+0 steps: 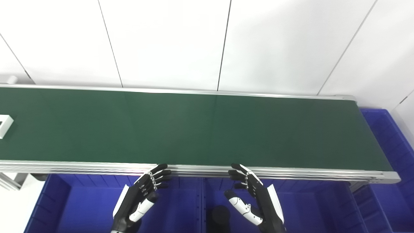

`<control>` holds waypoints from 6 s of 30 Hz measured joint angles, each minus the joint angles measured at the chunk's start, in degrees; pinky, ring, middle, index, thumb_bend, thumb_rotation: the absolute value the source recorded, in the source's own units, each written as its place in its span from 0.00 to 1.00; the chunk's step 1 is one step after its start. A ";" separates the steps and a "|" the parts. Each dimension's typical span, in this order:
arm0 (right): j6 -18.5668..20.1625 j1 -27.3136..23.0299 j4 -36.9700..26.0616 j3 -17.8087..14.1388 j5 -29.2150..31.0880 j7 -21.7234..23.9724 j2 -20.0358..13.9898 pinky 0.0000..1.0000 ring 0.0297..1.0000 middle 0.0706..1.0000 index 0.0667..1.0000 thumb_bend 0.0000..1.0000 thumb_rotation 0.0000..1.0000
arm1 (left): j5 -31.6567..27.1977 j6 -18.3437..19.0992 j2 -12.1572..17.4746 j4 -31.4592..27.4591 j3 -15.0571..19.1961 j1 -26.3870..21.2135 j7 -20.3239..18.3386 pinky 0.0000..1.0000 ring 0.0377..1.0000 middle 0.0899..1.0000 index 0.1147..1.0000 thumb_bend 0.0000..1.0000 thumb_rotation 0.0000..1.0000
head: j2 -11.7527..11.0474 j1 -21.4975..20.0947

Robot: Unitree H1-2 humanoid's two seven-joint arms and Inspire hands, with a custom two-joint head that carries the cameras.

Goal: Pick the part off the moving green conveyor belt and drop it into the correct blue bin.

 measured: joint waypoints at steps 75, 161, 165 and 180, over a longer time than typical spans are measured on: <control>0.22 -1.11 1.00 -0.78 3.72 0.19 -0.91 0.71 0.77 0.80 0.88 0.35 0.77 | 5.24 0.53 1.28 -3.93 -1.86 -1.75 1.73 0.60 0.66 0.69 0.67 0.96 0.60 | -12.04 28.47; 0.14 -4.28 5.19 -0.11 3.68 0.07 -0.34 0.67 0.76 0.79 0.88 0.42 0.78 | 45.58 19.21 28.26 -5.89 -11.14 -36.28 -9.35 0.74 0.80 0.82 0.76 0.89 0.00 | -12.22 27.16; 0.14 -4.25 5.20 -0.08 3.68 0.07 -0.38 0.67 0.76 0.79 0.88 0.40 0.77 | 46.83 17.99 29.31 -2.65 -11.19 -37.32 -9.01 0.75 0.81 0.83 0.77 0.90 0.00 | -12.13 27.07; 0.14 -4.01 5.05 0.38 3.69 0.09 -0.29 0.67 0.76 0.79 0.88 0.43 0.79 | 52.63 13.86 31.11 9.03 -12.20 -40.34 -4.28 0.79 0.84 0.85 0.82 0.93 0.05 | -11.60 26.72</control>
